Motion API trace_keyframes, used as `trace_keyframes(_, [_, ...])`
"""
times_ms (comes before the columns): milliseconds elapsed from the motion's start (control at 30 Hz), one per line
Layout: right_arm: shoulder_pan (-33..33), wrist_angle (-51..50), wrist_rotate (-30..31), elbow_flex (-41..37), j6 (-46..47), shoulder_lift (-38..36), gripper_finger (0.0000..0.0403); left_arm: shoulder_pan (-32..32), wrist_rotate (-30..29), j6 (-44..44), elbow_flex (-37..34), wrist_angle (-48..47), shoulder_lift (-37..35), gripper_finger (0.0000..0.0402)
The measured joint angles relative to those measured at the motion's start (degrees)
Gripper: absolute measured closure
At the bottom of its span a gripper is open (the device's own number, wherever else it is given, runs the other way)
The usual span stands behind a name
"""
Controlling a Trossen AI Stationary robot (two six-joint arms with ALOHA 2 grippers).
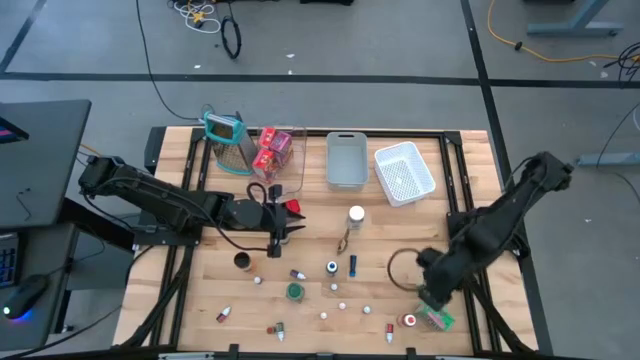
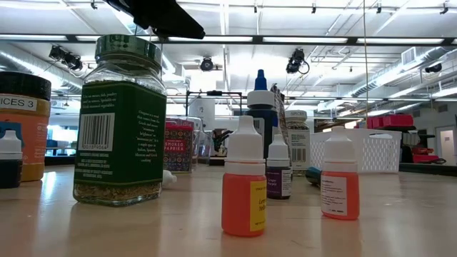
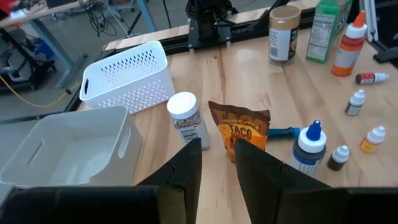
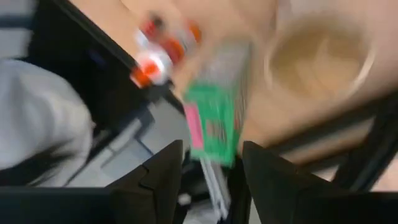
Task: Pick & Place Kitchen Items
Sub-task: Put the green cereal box into the transparent bin
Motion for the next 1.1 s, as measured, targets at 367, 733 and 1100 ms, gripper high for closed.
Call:
trace_keyframes(367, [8.1, 4.8, -3.0, 0.0, 10.4, 9.3, 0.0224, 2.1, 0.0, 11.4, 0.0, 4.7, 0.0, 0.0297])
trace_keyframes(733, [9.1, 2.2, -1.7, 0.0, 8.9, 13.5, 0.0225, 5.0, 4.1, 12.2, 0.0, 6.7, 0.0, 0.0297])
trace_keyframes(1100, [9.0, 1.6, 1.4, 0.1, 3.0, 13.3, 0.0369, 5.2, 6.4, 12.2, 0.0, 6.6, 0.0, 0.0297])
